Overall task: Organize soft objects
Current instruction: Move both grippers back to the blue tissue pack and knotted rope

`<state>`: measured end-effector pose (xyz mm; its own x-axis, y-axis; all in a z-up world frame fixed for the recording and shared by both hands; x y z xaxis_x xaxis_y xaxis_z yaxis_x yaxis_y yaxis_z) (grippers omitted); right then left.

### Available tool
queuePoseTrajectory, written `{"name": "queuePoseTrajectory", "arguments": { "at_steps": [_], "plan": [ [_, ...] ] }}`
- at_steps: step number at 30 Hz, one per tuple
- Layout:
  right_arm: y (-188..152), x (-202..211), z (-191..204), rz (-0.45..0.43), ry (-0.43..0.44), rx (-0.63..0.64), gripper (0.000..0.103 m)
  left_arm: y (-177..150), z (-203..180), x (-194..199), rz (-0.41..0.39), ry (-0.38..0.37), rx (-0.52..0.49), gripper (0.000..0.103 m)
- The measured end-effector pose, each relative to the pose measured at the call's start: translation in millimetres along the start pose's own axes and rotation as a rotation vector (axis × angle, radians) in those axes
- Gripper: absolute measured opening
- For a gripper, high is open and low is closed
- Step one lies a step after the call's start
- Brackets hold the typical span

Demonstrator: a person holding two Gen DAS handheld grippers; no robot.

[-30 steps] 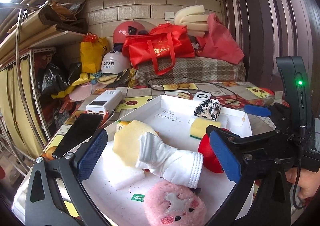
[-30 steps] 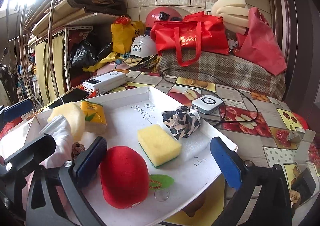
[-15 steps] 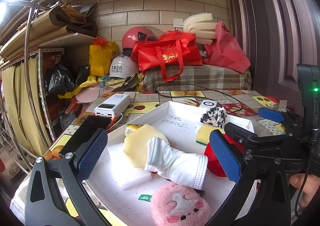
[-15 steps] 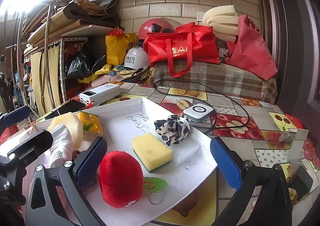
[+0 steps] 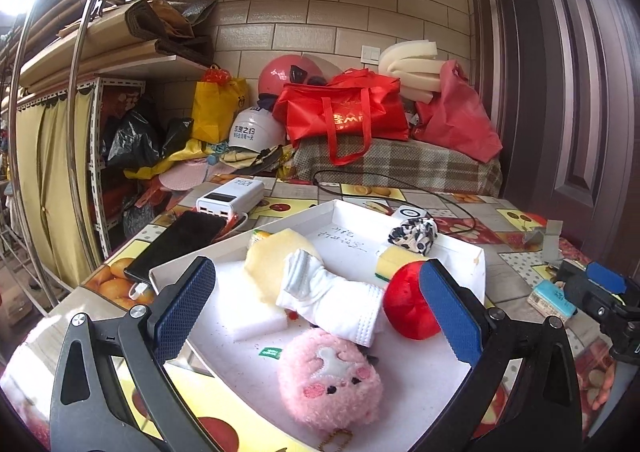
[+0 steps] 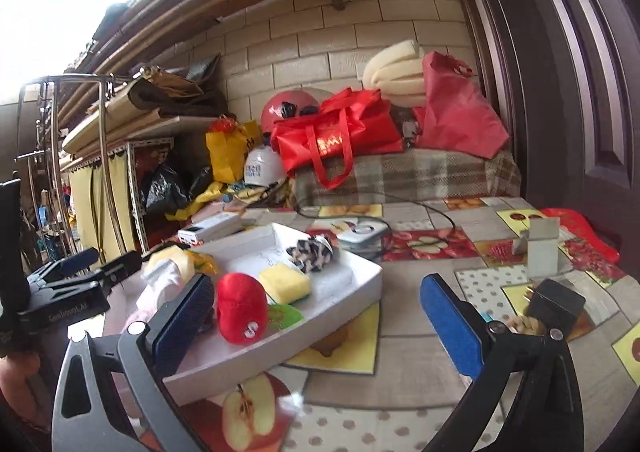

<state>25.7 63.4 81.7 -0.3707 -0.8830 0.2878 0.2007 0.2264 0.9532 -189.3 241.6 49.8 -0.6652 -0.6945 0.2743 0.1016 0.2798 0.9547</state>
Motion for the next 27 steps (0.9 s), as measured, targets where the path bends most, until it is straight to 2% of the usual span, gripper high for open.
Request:
{"name": "queuePoseTrajectory", "arguments": {
  "at_steps": [3,6,9,15,18,20,23,27],
  "plan": [
    [-6,6,-22,0.086,-0.024,-0.039,0.103,-3,-17,9,-0.011,-0.034,-0.05,0.103],
    [-9,27,-48,0.069,-0.072,-0.051,0.103,-6,-34,14,0.007,-0.11,-0.085,0.103],
    [-13,45,-72,0.074,-0.12,-0.033,0.103,-9,-53,17,0.019,-0.146,-0.128,0.103],
    [-18,71,-109,0.081,-0.181,-0.057,0.103,-15,-92,17,0.078,-0.243,-0.148,0.103],
    [-18,75,-122,0.103,-0.208,-0.071,0.103,-20,-120,11,0.137,-0.296,-0.187,0.103],
    [-20,71,-131,0.146,-0.233,-0.078,0.103,-24,-140,4,0.199,-0.345,-0.204,0.103],
    [-22,68,-150,0.192,-0.29,-0.11,0.103,-31,-172,-13,0.299,-0.379,-0.226,0.103],
    [-28,78,-184,0.188,-0.34,-0.258,0.103,-36,-208,-45,0.405,-0.395,-0.198,0.103]
  ]
}}
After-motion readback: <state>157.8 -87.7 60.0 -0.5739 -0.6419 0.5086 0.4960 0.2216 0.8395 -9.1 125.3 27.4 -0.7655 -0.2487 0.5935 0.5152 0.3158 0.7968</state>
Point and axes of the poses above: each gripper's, at about its wrist camera, not at the fingertips, and x roughly against the way its jaws point, z to its left, y to its top, the point moved 1 cm from there along -x, roughly the way its jaws point
